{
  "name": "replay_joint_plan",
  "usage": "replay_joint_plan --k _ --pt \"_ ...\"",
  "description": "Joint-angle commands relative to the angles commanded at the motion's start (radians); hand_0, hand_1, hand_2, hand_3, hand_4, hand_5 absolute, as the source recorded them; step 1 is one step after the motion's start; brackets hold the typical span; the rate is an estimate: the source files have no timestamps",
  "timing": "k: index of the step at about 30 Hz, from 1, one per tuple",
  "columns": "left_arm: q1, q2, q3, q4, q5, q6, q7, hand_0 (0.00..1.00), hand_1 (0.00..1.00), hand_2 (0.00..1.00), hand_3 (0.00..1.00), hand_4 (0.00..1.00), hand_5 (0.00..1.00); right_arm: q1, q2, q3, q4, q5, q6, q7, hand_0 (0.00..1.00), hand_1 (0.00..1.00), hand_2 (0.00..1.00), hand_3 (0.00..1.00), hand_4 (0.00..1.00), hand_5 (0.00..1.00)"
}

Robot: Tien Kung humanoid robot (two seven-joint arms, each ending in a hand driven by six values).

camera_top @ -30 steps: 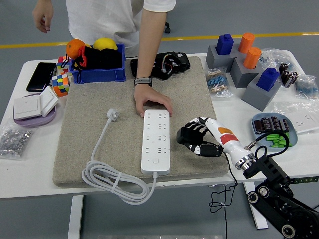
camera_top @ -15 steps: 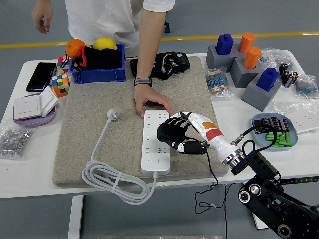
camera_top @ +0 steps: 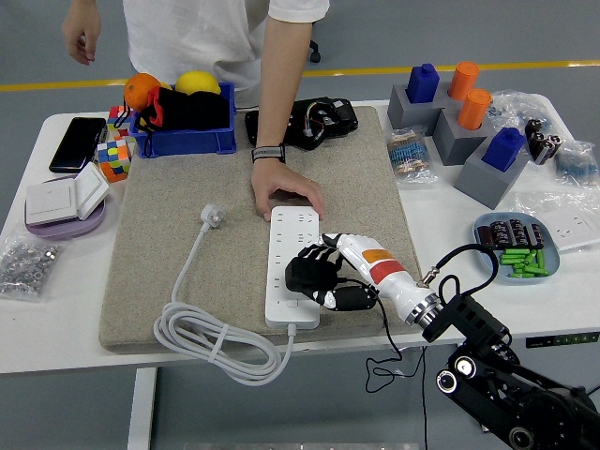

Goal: Press the white button,pick up the black plug,place it near the board,insert it into the board

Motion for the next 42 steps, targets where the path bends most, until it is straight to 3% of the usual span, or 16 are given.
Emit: replay_joint_plan --k 23,42 --pt "-0.002 0.0 -0.001 0.0 0.001 0.001 0.0 0.466 0.496 0.513 0.579 0.57 0.289 0.012 0.01 0.004 -0.052 -0.029 -0.013 0.02 0.375 0.29 0.299 0.52 0.78 0.002" --pt "-0.003 0.0 0.0 0.0 0.001 0.001 0.0 0.466 0.496 0.51 0.579 0.569 0.289 0.017 0.007 0.015 -0.042 -0.035 -0.017 0.028 0.377 0.288 0.297 0.521 0.778 0.002"
